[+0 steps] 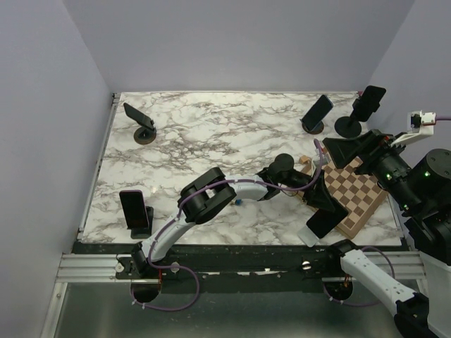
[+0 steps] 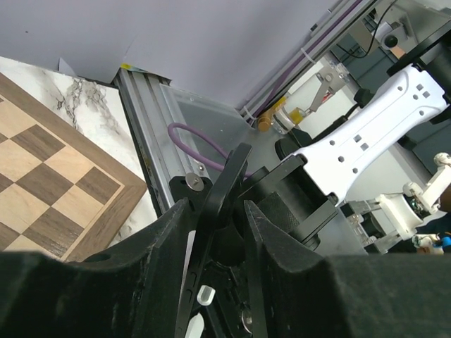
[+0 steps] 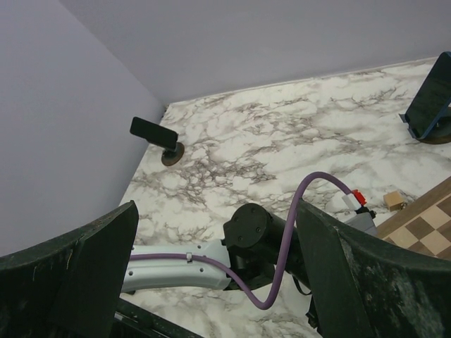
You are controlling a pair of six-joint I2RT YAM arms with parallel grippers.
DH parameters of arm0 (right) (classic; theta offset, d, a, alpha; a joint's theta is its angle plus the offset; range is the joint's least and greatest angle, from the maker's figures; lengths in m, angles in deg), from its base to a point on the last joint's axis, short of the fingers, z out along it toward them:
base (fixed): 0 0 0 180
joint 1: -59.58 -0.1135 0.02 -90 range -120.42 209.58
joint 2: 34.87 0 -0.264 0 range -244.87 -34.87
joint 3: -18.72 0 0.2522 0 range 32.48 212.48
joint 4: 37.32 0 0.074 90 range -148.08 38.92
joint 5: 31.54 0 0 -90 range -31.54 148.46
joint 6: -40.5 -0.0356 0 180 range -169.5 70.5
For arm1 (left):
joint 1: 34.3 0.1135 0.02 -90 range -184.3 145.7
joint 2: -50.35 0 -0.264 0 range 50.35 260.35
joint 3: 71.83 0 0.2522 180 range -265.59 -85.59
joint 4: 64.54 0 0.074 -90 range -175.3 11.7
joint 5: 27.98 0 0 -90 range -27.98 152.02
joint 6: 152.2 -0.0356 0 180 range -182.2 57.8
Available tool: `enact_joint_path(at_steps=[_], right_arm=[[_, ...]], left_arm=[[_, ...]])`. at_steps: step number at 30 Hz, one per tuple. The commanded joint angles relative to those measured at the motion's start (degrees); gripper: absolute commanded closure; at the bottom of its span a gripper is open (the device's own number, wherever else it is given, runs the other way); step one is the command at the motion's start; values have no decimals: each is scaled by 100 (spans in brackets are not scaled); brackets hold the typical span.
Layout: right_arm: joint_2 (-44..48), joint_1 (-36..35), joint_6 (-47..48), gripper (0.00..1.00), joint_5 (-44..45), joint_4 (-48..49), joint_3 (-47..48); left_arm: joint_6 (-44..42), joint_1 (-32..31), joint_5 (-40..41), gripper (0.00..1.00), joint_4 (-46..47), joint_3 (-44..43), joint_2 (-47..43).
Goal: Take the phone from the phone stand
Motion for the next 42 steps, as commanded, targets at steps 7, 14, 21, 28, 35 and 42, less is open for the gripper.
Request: enact_joint_path(at_steps=[7,14,21,28,35,42], right_arm=[[119,-12,130,0,-129,170,-198],[160,-14,126,0,-123,229,-259],[165,-13,124,0,-120,253,-320],[178,-8,111,0,-129,293,-353],[187,-14,105,0,-134,328,-340],[289,-13,55,0,-148,503,-402]], left_arm=[[-149,-50,-304,66,156,-117,-36],[-363,-51,-374,77,-92,-220,-69],[-713,-50,-367,85,-443,-210,-387],[-1081,-11,-436,99,-841,-143,-847],[-1141,93,-615,100,-977,14,-1360],[-809,690,-706,100,-1603,880,-2319]])
